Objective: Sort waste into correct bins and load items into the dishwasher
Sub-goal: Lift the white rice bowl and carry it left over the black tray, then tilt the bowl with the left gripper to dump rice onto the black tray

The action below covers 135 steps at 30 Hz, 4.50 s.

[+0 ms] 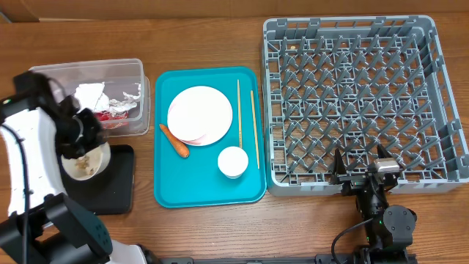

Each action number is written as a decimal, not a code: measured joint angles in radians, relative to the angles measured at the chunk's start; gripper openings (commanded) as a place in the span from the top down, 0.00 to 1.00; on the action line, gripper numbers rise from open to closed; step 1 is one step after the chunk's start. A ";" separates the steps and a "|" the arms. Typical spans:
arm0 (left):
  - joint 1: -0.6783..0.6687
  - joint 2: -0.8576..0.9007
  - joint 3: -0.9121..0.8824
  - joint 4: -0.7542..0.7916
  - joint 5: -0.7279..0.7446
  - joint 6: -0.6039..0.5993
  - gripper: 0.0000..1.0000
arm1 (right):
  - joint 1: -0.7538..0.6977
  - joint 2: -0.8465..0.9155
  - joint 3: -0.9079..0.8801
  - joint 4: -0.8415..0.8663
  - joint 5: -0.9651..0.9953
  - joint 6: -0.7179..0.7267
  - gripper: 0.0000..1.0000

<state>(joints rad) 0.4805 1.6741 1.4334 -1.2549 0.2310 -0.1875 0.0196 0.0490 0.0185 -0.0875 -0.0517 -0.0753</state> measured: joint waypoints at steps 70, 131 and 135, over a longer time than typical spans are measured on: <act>0.470 0.000 -0.329 -0.012 1.011 0.746 0.96 | 0.000 0.000 0.000 0.000 0.000 0.000 0.00; 0.728 0.000 -0.347 -0.394 1.192 1.316 0.96 | 0.000 0.000 0.000 0.000 0.000 0.000 0.00; 0.728 0.000 -0.348 -0.360 1.193 1.252 0.96 | 0.000 0.000 0.000 -0.001 0.000 0.000 0.00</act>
<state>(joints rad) 1.2083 1.6741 1.0859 -1.6146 1.4239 1.0649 0.0193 0.0490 0.0185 -0.0883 -0.0513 -0.0757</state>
